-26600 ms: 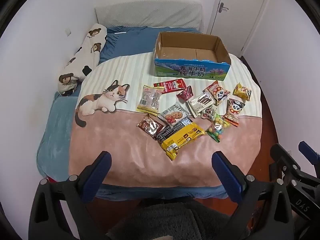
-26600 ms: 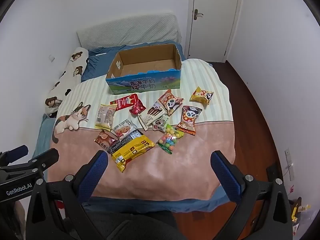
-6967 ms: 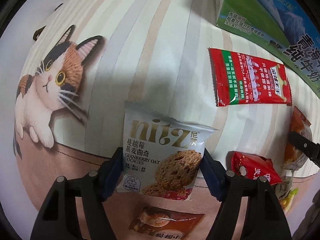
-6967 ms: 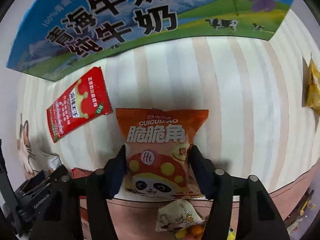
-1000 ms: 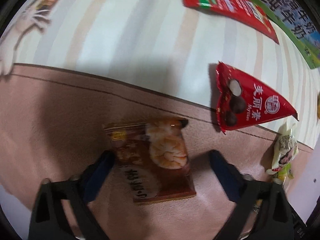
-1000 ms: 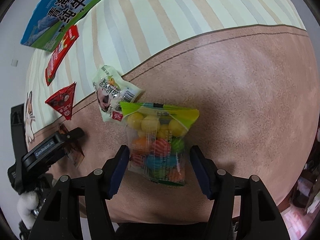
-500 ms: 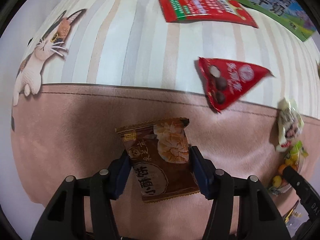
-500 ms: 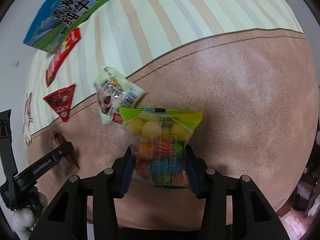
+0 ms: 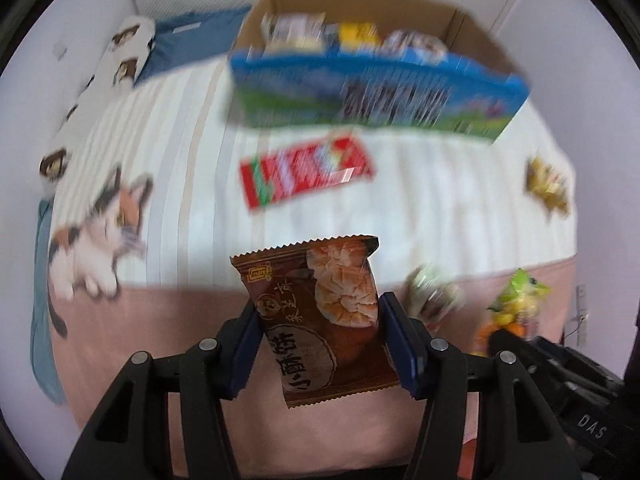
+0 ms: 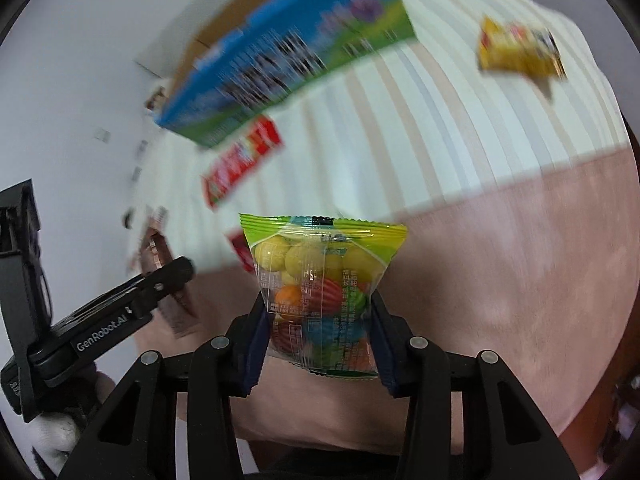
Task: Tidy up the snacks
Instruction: 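Carry the pastry pack and candy bag with both tools over the box, then open both tools to release the two packs into the box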
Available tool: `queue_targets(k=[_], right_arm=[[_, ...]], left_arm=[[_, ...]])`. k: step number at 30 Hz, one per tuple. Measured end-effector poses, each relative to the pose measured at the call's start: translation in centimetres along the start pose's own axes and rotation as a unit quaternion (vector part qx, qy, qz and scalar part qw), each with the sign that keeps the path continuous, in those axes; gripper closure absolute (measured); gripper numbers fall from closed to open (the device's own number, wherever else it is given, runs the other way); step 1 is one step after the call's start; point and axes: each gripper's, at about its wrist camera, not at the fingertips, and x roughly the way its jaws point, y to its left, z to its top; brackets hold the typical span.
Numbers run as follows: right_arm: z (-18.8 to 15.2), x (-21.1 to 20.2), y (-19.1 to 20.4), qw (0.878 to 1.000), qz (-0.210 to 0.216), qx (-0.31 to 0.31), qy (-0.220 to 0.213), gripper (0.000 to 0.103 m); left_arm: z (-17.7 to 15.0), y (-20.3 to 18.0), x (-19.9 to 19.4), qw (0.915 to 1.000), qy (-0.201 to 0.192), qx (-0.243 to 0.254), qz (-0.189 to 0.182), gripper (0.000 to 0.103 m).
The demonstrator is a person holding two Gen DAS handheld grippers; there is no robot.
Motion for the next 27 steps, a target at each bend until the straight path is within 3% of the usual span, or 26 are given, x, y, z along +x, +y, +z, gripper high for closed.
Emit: queue_targets(k=[6,10,13,19,27], right_arm=[[7.6,-4.0,3.3,0.997,0.033,-0.021,-0.059,0.055],[14.3,-6.0,5.4,0.993,0.010,-0.049,-0.105,0.055],[18.9,-5.9,6.9,0.991,-0.012,-0.064,-0.115,0.055],[26.8,-3.0,6.8,0.992,-0.058,-0.056,-0.093,0.055],[30.7,2.2,4.4,0.993,-0.106,-0.045,-0.041,0.055]], left_arm=[[7.2,-4.1,-3.0,0.9991,-0.041,0.002,-0.014,0.048],[13.2,-4.4,-3.8,0.9984,-0.055,0.009,-0.003,0.048],[17.8,-3.8,-2.8,0.9989,-0.046,0.006,0.001,0.048],[24.4,-2.4,0.9,0.9997,-0.016,-0.004,0.018,0.048],[26.2,-2.2,5.6,0.9987,0.029,0.000,0.043,0.047]])
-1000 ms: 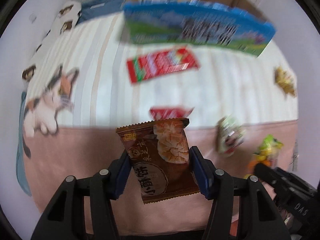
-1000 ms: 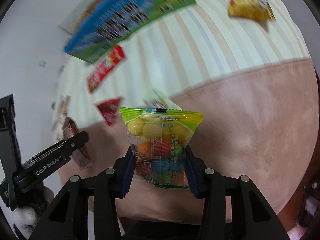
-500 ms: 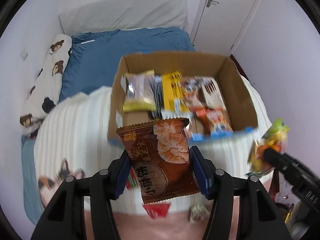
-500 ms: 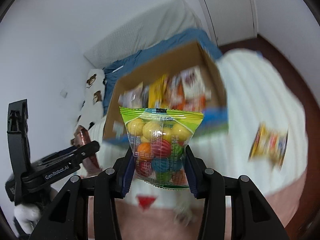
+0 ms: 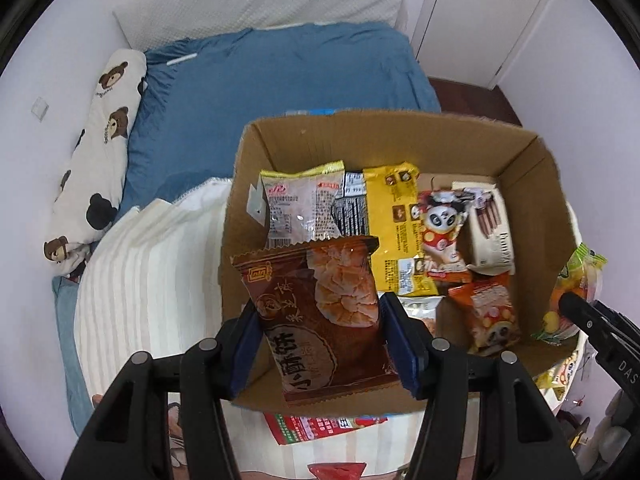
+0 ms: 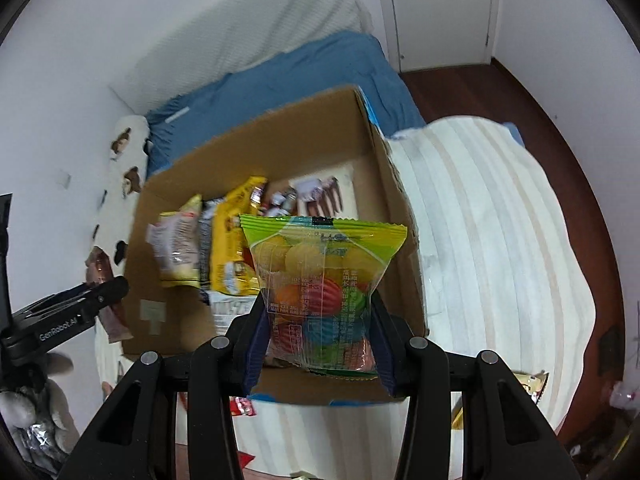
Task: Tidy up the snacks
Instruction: 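Open both tools to release the two packs into the box, then lower both tools toward the red strip pack and yellow panda bag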
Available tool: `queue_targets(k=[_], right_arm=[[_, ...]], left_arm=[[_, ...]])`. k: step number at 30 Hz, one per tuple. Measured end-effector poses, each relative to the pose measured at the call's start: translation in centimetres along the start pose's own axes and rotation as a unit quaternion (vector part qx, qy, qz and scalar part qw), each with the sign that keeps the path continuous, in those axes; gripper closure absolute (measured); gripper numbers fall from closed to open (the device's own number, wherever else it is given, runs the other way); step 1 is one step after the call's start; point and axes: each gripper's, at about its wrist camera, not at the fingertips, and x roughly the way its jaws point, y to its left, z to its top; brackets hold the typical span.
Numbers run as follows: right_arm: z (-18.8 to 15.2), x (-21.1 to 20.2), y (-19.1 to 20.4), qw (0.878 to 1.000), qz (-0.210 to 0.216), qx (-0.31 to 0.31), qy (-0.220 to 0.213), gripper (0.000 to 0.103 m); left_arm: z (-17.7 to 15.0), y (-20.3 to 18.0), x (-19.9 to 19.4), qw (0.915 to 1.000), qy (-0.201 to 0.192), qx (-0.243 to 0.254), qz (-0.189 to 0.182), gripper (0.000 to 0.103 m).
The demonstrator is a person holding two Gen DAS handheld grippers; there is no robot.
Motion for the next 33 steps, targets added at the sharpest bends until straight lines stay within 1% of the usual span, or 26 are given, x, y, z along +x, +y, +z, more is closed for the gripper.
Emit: queue_targets(k=[1,2,3,4,5,6,7,11,13,15,19,23,25,28,31,33], right_arm=[[-0.1,0.7,-0.2,1.000,-0.005,-0.001,0.010,0.055],[0.1,1.5,-0.5,1.000,-0.009,0.001,0.023,0.054],[0.2,2.4,-0.6,0.999,-0.025,0.000,0.039,0.052],[0.2,2.9,-0.6,0.998,-0.037,-0.006,0.044,0.041],[0.2,3.2,-0.6,0.998,-0.044,-0.010,0.045,0.037],[0.2,3.5,-0.5,0.998,-0.034,-0.009,0.049,0.021],[0.2,3.7,-0.5,0.998,-0.038,-0.012,0.051,0.013],[0.3,3.9,0.2,0.997,-0.048,-0.027,0.050,0.011],[0.3,3.6,0.6,0.997,-0.045,-0.028,0.049,0.009],[0.4,3.4,1.0,0.997,-0.047,-0.033,0.047,0.008],[0.0,2.4,2.2,0.997,-0.044,-0.039,0.041,0.006],[-0.5,1.1,3.0,0.998,-0.043,-0.045,0.023,0.006],[-1.1,0.1,3.6,0.998,-0.040,-0.049,0.011,0.006],[-2.2,-1.7,4.3,0.998,-0.024,-0.053,-0.005,0.006],[-4.3,-3.4,5.1,0.998,-0.013,-0.060,-0.025,0.006],[-6.6,-4.1,5.5,0.998,-0.005,-0.063,-0.030,0.006]], left_arm=[[0.1,0.1,0.9,0.9999,0.015,-0.002,-0.003,0.046],[0.3,0.2,1.3,0.9997,0.023,-0.006,-0.006,0.037],[0.5,0.4,2.0,0.9995,0.030,-0.009,-0.007,0.031],[0.6,0.5,2.5,0.9995,0.030,-0.008,-0.002,0.018],[0.7,0.5,2.6,0.9996,0.028,-0.009,0.000,0.013],[0.7,0.7,2.8,0.9996,0.025,-0.012,-0.002,0.013],[0.7,0.8,3.0,0.9995,0.028,-0.014,-0.005,0.013],[0.6,0.9,3.0,0.9993,0.032,-0.018,-0.011,0.013],[0.4,0.8,2.6,0.9991,0.032,-0.020,-0.018,0.013],[0.0,0.5,2.2,0.9992,0.030,-0.018,-0.017,0.013],[-0.6,0.0,0.7,0.9997,0.017,-0.009,-0.013,0.013],[-1.9,-0.6,-1.7,0.9999,-0.008,0.002,-0.011,0.013],[-2.9,-0.8,-3.6,0.9994,-0.032,0.005,-0.009,0.013],[-4.6,-0.8,-5.8,0.9982,-0.059,0.009,-0.005,0.013],[-7.3,-0.8,-7.7,0.9963,-0.084,0.017,0.004,0.013],[-9.7,-0.6,-8.3,0.9954,-0.093,0.019,0.012,0.013]])
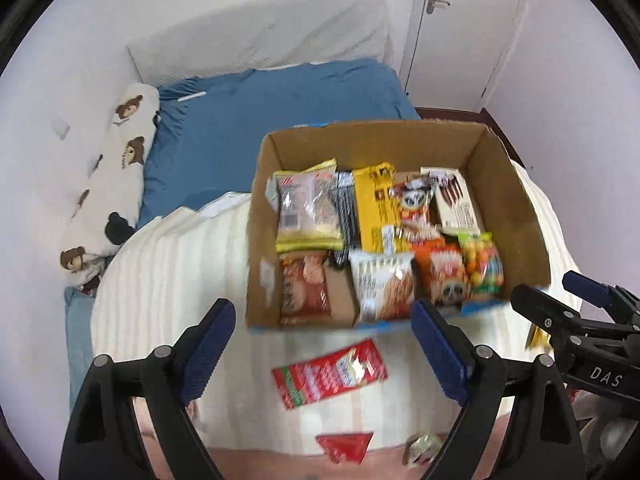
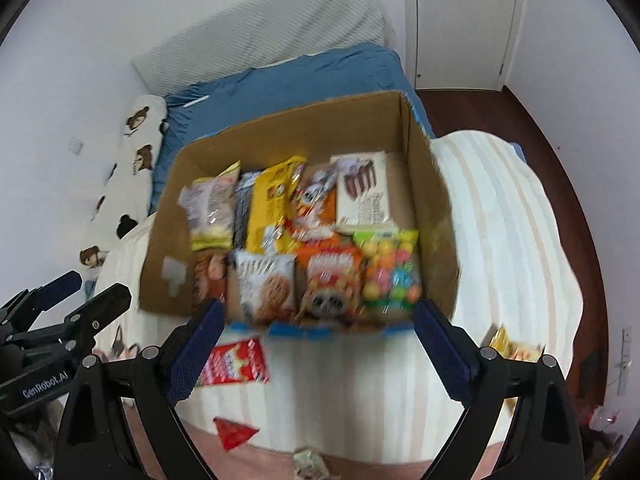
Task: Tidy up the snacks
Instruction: 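Lower both tools toward the red strip pack and yellow panda bag, then grasp the red spicy strip pack with left tool while right tool grasps yellow panda bag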
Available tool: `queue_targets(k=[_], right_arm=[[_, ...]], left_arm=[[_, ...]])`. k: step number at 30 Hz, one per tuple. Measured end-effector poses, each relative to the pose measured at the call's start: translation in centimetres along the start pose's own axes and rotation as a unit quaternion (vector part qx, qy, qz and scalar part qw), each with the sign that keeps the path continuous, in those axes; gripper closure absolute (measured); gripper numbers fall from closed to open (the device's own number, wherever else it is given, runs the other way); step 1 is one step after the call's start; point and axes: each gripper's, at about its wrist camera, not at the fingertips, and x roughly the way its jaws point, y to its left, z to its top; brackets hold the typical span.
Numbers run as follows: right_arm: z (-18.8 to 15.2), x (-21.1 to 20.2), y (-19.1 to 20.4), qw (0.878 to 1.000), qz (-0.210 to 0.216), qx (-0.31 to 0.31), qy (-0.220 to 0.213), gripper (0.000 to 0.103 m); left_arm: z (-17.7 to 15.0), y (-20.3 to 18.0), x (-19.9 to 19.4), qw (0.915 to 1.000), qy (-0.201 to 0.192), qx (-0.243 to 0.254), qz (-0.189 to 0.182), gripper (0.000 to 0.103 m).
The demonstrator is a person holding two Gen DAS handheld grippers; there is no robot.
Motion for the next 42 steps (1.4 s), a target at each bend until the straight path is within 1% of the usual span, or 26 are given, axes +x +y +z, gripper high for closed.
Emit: queue_targets(k=[2,4,7,9,10,12,14,16,17,19,21,23,26,27,29,30,31,33,34,36,37,38,39,40,41,42], right_arm=[[-2.4,-0.1,0.6,1.000,0.004,-0.002,0.002,0.006],[-4.7,0.3,0.9,1.000,0.012,0.001,0.013,0.006],[-9.4,2.1,0.8,0.998,0.032,0.022,0.049,0.006],[-11.8,3.6,0.4,0.996,0.040,0.041,0.069,0.006],[-13.2,4.6,-0.1,0.994,0.045,0.057,0.083,0.006],[-15.0,5.7,-1.4,0.991,0.042,0.086,0.091,0.006],[-16.1,6.1,-3.4,0.989,0.029,0.118,0.086,0.006],[-16.7,5.9,-6.4,0.984,0.015,0.163,0.071,0.006],[-16.8,5.8,-7.4,0.982,0.010,0.174,0.068,0.006],[-16.4,4.9,-10.2,0.978,-0.012,0.201,0.050,0.006],[-15.6,4.0,-12.5,0.974,-0.028,0.222,0.028,0.006],[-14.7,3.2,-14.7,0.967,-0.030,0.254,0.006,0.006],[-13.2,2.7,-17.9,0.954,-0.022,0.299,-0.024,0.006],[-12.5,2.7,-19.0,0.950,-0.024,0.310,-0.034,0.006],[-11.4,3.2,-20.4,0.947,-0.018,0.318,-0.045,0.006],[-10.7,3.9,-20.8,0.947,-0.017,0.318,-0.044,0.007],[-10.4,4.4,-21.1,0.947,-0.021,0.317,-0.039,0.013],[-10.2,6.0,-21.5,0.948,-0.021,0.317,-0.025,0.020],[-10.2,6.7,-21.7,0.948,-0.024,0.317,-0.015,0.020],[-10.9,7.9,-21.4,0.948,0.001,0.318,0.012,0.020],[-11.5,8.5,-20.6,0.948,0.030,0.316,0.033,0.020],[-11.7,8.8,-19.8,0.948,0.047,0.310,0.048,0.020],[-12.1,9.0,-18.5,0.953,0.064,0.288,0.068,0.020],[-12.2,8.8,-17.5,0.960,0.062,0.262,0.077,0.019],[-12.1,8.5,-16.9,0.966,0.053,0.241,0.081,0.017],[-11.8,8.0,-15.9,0.975,0.031,0.203,0.079,0.010]], left_arm=[[-2.4,0.2,-0.3,1.0000,0.006,0.002,-0.001,0.013],[-5.1,0.6,0.1,0.9998,0.019,0.003,-0.001,0.013],[-9.1,1.1,1.7,0.9988,0.049,0.008,0.005,0.013],[-11.9,1.5,3.2,0.9972,0.073,0.013,0.012,0.013],[-12.8,1.5,3.8,0.9965,0.082,0.013,0.010,0.013],[-15.2,1.9,5.3,0.9942,0.107,0.002,0.007,0.013],[-16.5,2.1,6.2,0.9928,0.119,-0.011,0.004,0.013],[-17.4,2.4,6.9,0.9917,0.125,-0.030,0.003,0.013],[-17.6,2.4,7.2,0.9910,0.129,-0.036,-0.002,0.013],[-17.4,2.2,7.8,0.9907,0.128,-0.047,0.000,0.013],[-16.7,1.8,8.2,0.9912,0.125,-0.045,0.004,0.013],[-15.7,1.3,8.7,0.9920,0.121,-0.037,0.006,0.013],[-13.6,0.2,9.4,0.9936,0.111,-0.012,0.017,0.013],[-12.8,-0.4,9.8,0.9940,0.107,0.006,0.022,0.013],[-11.4,-1.2,10.8,0.9934,0.103,0.034,0.035,0.013],[-11.0,-1.6,11.2,0.9930,0.104,0.043,0.037,0.013],[-10.5,-1.6,11.7,0.9924,0.105,0.051,0.039,0.013],[-10.0,-2.2,12.7,0.9907,0.111,0.066,0.042,0.013],[-9.9,-2.3,13.0,0.9900,0.115,0.071,0.041,0.013],[-9.8,-2.7,13.6,0.9887,0.121,0.080,0.038,0.013],[-9.9,-2.8,13.6,0.9885,0.121,0.084,0.034,0.013],[-9.8,-2.9,13.7,0.9882,0.122,0.086,0.032,0.013],[-9.9,-3.1,13.7,0.9877,0.123,0.091,0.031,0.013],[-10.0,-3.3,13.6,0.9873,0.124,0.095,0.028,0.013],[-10.0,-3.7,13.6,0.9870,0.124,0.099,0.027,0.013],[-10.1,-3.9,13.5,0.9868,0.123,0.102,0.027,0.013]])
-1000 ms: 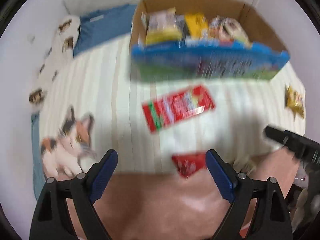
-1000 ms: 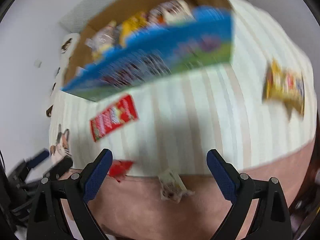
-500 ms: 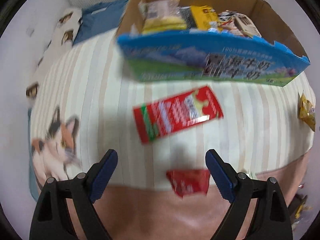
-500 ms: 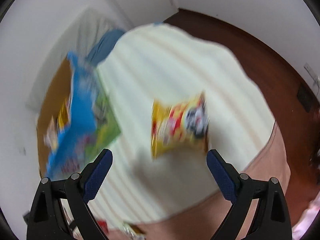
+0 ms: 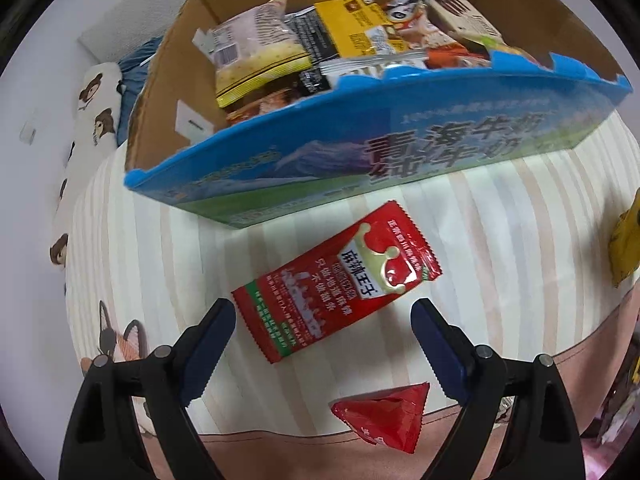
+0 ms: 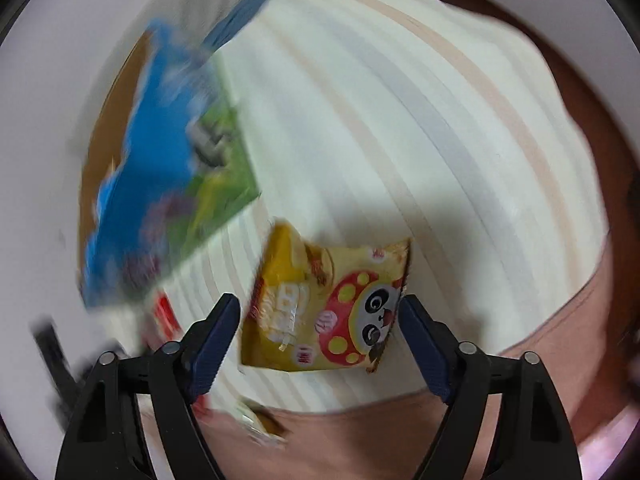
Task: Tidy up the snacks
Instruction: 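Grasp the red spicy strip pack with left tool while right tool grasps yellow panda bag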
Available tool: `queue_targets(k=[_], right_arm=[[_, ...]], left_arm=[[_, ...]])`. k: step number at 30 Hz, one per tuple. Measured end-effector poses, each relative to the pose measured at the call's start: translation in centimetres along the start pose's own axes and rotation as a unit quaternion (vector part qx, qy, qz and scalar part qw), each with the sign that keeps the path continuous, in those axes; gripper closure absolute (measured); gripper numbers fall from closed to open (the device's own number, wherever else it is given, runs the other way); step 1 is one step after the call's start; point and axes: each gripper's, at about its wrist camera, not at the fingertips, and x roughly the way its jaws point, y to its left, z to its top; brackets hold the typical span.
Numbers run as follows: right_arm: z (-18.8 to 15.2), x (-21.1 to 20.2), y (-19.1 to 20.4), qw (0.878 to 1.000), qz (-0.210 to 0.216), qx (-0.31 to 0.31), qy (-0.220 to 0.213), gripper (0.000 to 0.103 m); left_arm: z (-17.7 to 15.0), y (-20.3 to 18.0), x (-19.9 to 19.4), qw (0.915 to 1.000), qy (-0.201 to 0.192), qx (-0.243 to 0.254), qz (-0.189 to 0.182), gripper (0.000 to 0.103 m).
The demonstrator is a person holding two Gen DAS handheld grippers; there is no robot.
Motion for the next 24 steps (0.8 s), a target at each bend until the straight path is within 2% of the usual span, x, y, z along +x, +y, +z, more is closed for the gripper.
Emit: queue_targets(k=[1,3,5,7,10,11,13,16,17,18,19,22,24], right_arm=[[-0.1,-0.4,0.9,0.999,-0.021,-0.035,-0.009,0.007],[-0.1,-0.8,3.1,0.990,-0.075,-0.121,-0.024,0.007],[-0.4,0.0,5.0,0.975,-0.111,-0.193,-0.002,0.007],[-1.0,0.8,6.2,0.964,-0.124,-0.233,0.023,0.007],[-2.5,1.9,7.8,0.945,-0.163,-0.281,0.034,0.007],[-2.8,2.2,7.9,0.948,-0.160,-0.273,0.038,0.007],[-2.5,3.0,7.5,0.963,-0.127,-0.232,0.049,0.007],[-2.3,4.4,7.0,0.968,-0.137,-0.207,0.043,0.008],[-2.2,4.9,6.6,0.971,-0.131,-0.193,0.043,0.012],[-2.1,5.2,6.2,0.976,-0.123,-0.176,0.041,0.026],[-1.8,5.4,6.1,0.979,-0.117,-0.163,0.040,0.032],[-1.6,5.5,4.5,0.985,-0.103,-0.134,0.035,0.032],[-1.6,5.5,4.5,0.986,-0.099,-0.130,0.035,0.032]], left_arm=[[0.0,-0.2,-0.1,1.0000,-0.002,0.003,0.000,0.013],[0.0,-0.6,-0.3,0.9999,-0.005,0.009,-0.003,0.013],[0.1,-1.1,-0.5,0.9999,-0.008,0.011,0.000,0.013],[0.2,-1.4,-0.7,0.9999,-0.009,0.014,-0.001,0.013],[0.1,-1.9,-1.0,0.9998,-0.012,0.018,0.002,0.013],[0.1,-1.8,-0.9,0.9998,-0.012,0.018,0.002,0.013],[0.0,-2.0,-0.9,0.9997,-0.013,0.018,0.003,0.013],[0.2,-2.1,-0.8,0.9995,-0.016,0.026,0.013,0.013],[0.1,-2.2,-0.9,0.9994,-0.016,0.029,0.014,0.013],[0.2,-2.3,-0.8,0.9991,-0.018,0.036,0.017,0.013],[0.3,-2.1,-0.7,0.9987,-0.018,0.044,0.020,0.013],[0.9,-2.8,0.1,0.9952,-0.009,0.096,0.018,0.013],[1.0,-3.8,1.3,0.9883,0.010,0.150,0.028,0.013]])
